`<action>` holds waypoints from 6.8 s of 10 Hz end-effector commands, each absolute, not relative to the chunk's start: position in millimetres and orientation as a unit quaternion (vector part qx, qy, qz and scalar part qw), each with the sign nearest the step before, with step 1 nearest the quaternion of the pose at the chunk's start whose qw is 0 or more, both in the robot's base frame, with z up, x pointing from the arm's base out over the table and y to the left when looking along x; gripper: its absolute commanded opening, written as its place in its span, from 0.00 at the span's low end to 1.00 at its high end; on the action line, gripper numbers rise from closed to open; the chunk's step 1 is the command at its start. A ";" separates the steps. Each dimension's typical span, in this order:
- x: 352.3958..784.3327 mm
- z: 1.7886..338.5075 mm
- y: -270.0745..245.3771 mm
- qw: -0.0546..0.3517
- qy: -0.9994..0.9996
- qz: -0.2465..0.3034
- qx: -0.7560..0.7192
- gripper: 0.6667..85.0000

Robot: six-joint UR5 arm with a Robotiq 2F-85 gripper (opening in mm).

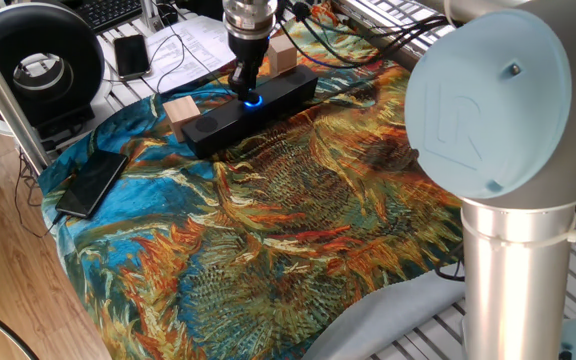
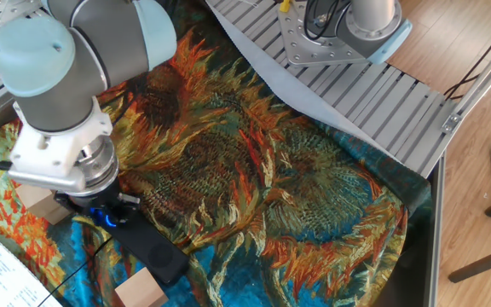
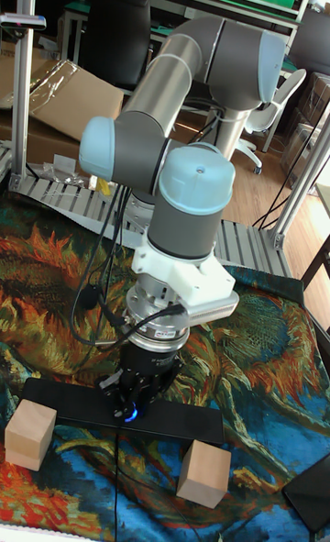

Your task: Turn the knob to increase the volume of the speaker

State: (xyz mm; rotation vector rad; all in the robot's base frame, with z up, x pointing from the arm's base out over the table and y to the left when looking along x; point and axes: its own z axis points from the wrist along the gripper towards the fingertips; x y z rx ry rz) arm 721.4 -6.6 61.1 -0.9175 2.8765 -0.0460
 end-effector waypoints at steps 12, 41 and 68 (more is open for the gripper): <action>704.4 65.9 -17.2 0.048 0.878 -0.022 -0.476 0.49; 707.1 59.3 -12.3 0.054 0.836 -0.012 -0.546 0.40; 705.7 57.4 -10.2 0.046 0.840 0.008 -0.541 0.40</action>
